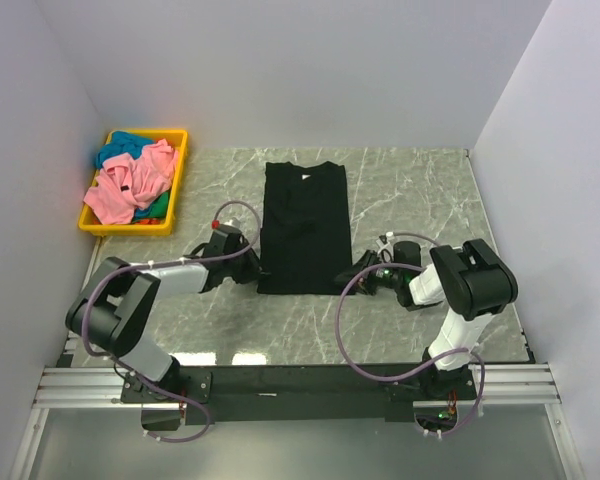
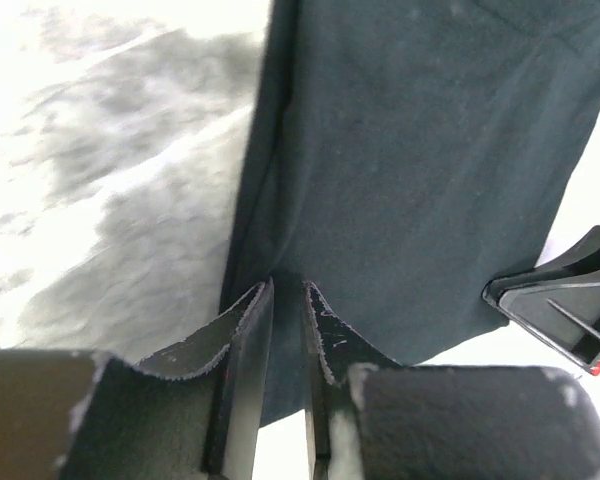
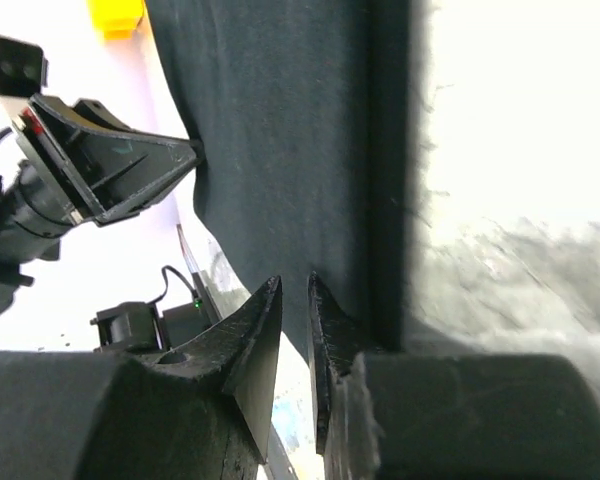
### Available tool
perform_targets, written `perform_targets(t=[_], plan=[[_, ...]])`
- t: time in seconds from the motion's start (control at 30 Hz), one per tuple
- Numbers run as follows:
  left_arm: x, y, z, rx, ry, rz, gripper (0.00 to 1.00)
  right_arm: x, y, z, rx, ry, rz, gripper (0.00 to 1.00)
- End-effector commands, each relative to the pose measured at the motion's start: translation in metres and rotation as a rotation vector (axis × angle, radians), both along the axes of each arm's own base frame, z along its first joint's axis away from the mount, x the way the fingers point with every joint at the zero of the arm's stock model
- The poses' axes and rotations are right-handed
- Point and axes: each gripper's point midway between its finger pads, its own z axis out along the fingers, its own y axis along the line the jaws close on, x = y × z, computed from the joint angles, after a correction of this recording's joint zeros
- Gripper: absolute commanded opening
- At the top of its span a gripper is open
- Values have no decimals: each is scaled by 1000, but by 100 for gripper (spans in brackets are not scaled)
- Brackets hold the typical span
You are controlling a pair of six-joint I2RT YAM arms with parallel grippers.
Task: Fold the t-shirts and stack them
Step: Fold the tshirt
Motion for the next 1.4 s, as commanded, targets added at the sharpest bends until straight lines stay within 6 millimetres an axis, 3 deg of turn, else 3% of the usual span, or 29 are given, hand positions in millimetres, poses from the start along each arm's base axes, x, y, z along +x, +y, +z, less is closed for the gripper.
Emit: perform_targets(t=[0.0,0.17,0.33,0.4,0.5,0.67,0.77,0.9,1.0,1.13,1.2,1.33,1.37], plan=[[-23,31,-27,65,87,71,25,0,-12,-7,-45,-20,-35,24],[-23,44,1,108,33,102,29,-1,-13,15,-66,-88,-19,24],[-31,28,37,68,-46,63,32,-4,-13,38,-63,-136,-7,24],[-37,18,42,62,-50,34,31,-8,-13,37,-72,-131,2,24],[-41,12,42,53,-51,13,31,-12,-13,32,-93,-119,19,24],[-51,18,16,84,20,31,26,-26,-19,0,-143,-1,11,24],[-63,28,-2,110,72,62,24,-35,-28,-19,-191,76,-12,24],[-78,48,-22,169,131,125,20,-36,-34,-25,-218,124,-54,24],[-87,57,-27,188,160,160,19,-35,-38,-24,-244,132,-77,24],[-85,62,-13,189,135,191,22,-34,-43,-15,-293,114,-82,25],[-86,66,-6,212,137,197,28,-35,-49,-11,-355,105,-83,25],[-82,68,13,234,118,192,42,-27,-59,17,-500,8,-101,36],[-82,65,16,241,111,177,51,-27,-62,20,-541,-3,-104,40]])
